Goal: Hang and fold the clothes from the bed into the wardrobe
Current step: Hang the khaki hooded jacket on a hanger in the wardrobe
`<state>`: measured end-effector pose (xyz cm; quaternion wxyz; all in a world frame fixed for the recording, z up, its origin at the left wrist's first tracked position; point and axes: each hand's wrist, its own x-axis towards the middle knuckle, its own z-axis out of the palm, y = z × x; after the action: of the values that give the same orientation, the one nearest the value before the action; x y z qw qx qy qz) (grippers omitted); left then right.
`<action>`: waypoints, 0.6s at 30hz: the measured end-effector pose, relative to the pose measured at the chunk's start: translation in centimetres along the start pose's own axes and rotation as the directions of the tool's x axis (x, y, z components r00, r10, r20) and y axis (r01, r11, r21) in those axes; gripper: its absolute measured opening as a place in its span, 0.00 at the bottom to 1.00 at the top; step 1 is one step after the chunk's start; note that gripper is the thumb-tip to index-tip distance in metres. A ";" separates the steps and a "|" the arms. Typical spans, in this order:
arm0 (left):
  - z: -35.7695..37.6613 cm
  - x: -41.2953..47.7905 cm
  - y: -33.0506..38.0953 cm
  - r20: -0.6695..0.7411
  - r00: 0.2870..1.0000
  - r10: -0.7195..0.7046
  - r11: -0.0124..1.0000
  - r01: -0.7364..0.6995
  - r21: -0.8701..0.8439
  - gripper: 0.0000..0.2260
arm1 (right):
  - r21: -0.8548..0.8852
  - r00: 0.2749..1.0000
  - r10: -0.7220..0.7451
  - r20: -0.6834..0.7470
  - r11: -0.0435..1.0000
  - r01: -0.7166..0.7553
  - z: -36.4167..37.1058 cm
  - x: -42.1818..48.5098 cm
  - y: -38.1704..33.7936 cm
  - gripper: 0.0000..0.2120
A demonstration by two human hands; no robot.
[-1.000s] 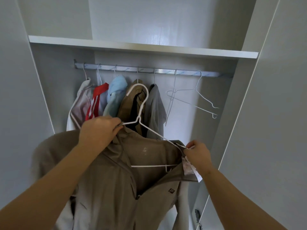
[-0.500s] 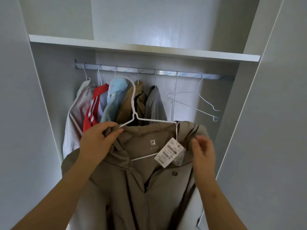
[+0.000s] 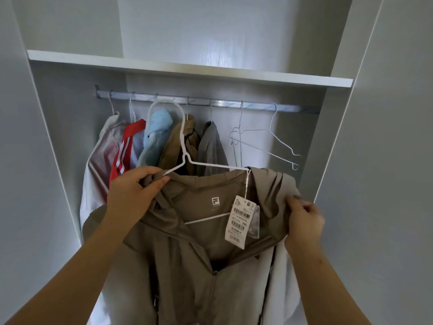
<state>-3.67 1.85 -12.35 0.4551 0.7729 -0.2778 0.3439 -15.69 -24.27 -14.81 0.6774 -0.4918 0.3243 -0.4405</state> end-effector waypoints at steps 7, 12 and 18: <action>0.5 -0.4 0.7 0.215 0.973 0.081 0.997 -0.082 -0.001 0.07 | 0.305 0.903 -0.099 0.418 0.952 -0.037 1.7 -1.6 -2.5 0.14; 0.3 -0.4 1.0 0.322 0.942 0.098 0.994 -0.080 -0.071 0.09 | -0.036 0.791 -0.234 0.565 0.951 0.307 2.0 -1.8 -2.2 0.12; -0.6 -0.4 0.5 0.216 0.976 -0.033 0.996 0.051 -0.076 0.10 | -0.680 0.872 -0.160 0.463 0.567 0.465 0.1 -1.0 -1.2 0.25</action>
<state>-4.47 2.20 -12.21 0.4606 0.7922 -0.3226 0.2371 -16.32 -23.41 -13.63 0.3545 -0.8538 0.2613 -0.2775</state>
